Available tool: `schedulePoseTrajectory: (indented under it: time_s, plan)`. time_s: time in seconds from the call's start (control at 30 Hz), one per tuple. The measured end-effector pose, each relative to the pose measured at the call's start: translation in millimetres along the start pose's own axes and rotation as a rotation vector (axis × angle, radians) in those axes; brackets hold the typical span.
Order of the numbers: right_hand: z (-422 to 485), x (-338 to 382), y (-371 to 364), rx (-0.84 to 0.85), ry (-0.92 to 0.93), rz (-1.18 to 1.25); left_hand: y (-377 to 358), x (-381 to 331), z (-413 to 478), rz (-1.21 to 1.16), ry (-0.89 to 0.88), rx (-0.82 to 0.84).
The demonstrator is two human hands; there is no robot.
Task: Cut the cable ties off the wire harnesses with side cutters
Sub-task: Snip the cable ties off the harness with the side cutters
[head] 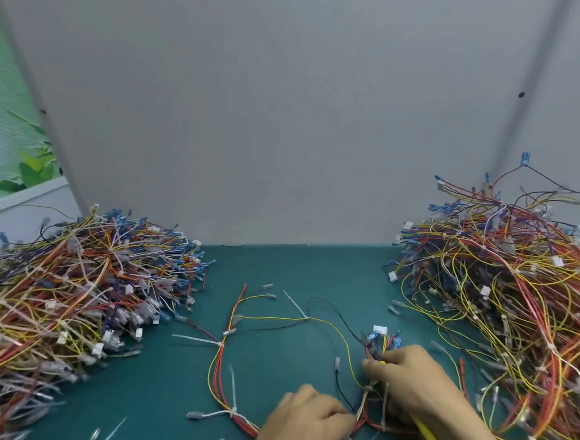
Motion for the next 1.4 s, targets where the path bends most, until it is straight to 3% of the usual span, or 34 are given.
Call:
schedulePoseTrajectory:
  time_s: [0.2, 0.3, 0.5, 0.63, 0.7, 0.8, 0.87, 0.97, 1.23, 1.4]
  plan:
    - [-8, 17, 11, 0.13, 0.103, 0.076, 0, 25, 0, -0.303, -0.028, -0.07]
    - [-15, 24, 12, 0.179, 0.181, 0.122, -10, 35, 0, -0.305, 0.004, -0.111]
    - [-15, 14, 30, 0.032, 0.361, -0.19, 12, 39, 7, -0.697, 0.052, -0.087]
    - [-15, 4, 36, -0.033, 0.398, -0.129, 35, 40, 14, -1.001, 0.034, -0.037]
    - [-15, 2, 36, -0.096, 0.426, -0.109, 42, 40, 22, -0.986, 0.082, -0.189]
    - [-14, -1, 33, -0.119, 0.428, -0.104, 39, 22, 39, -0.662, 0.023, -0.376]
    - [-14, -2, 34, -0.141, 0.427, -0.102, 23, 5, 50, -0.493, -0.054, -0.366]
    - [-14, -4, 35, -0.165, 0.433, -0.098, -5, -1, 61, -0.374, 0.01, -0.246]
    - [-18, -3, 22, -0.175, 0.441, -0.14, -16, 9, 56, -0.541, 0.195, -0.439]
    - [-23, -3, 20, -0.205, 0.394, -0.463, -17, 28, 57, -0.793, 0.341, -0.445]
Point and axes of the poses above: each hand's wrist, its own z-axis towards the middle knuckle, its own y-axis out of the back of the hand, x = y × z, the point moved 5 cm from there along z, towards the middle knuckle, and after that the axes turned 1 degree about -z, right-handed, at the moved point
